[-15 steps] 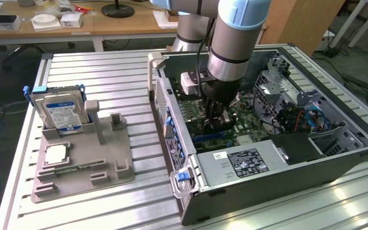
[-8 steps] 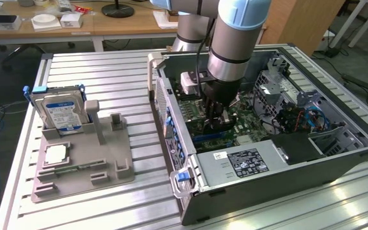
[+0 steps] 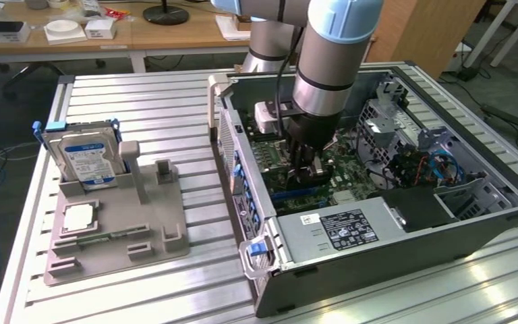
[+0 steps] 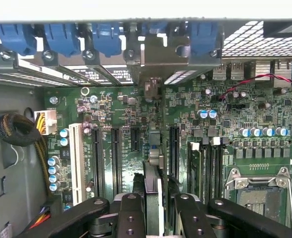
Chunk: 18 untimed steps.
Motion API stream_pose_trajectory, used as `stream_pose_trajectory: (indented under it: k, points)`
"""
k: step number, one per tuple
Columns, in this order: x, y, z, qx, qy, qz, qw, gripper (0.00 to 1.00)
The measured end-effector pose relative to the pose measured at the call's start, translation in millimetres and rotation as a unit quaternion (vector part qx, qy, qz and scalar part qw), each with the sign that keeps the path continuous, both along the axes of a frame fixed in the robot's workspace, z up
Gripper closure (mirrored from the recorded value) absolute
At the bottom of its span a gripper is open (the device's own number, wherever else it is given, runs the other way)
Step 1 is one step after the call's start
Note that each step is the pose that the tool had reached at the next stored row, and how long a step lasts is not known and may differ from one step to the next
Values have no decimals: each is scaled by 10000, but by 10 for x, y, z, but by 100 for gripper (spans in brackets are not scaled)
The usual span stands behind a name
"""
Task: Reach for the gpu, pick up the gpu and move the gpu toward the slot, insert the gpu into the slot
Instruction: 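Insert the gpu into the slot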
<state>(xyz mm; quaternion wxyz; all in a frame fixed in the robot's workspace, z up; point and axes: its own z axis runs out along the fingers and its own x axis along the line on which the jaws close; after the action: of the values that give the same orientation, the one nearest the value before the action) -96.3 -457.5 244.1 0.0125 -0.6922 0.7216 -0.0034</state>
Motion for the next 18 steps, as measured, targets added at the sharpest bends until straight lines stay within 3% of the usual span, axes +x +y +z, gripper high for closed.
stream_pose_trajectory:
  k: [6, 18]
  points:
    - [-1, -33, 0, 0, 0, -8, 10000, 72]
    - [-2, -34, -3, 0, 0, -115, 9999, 72]
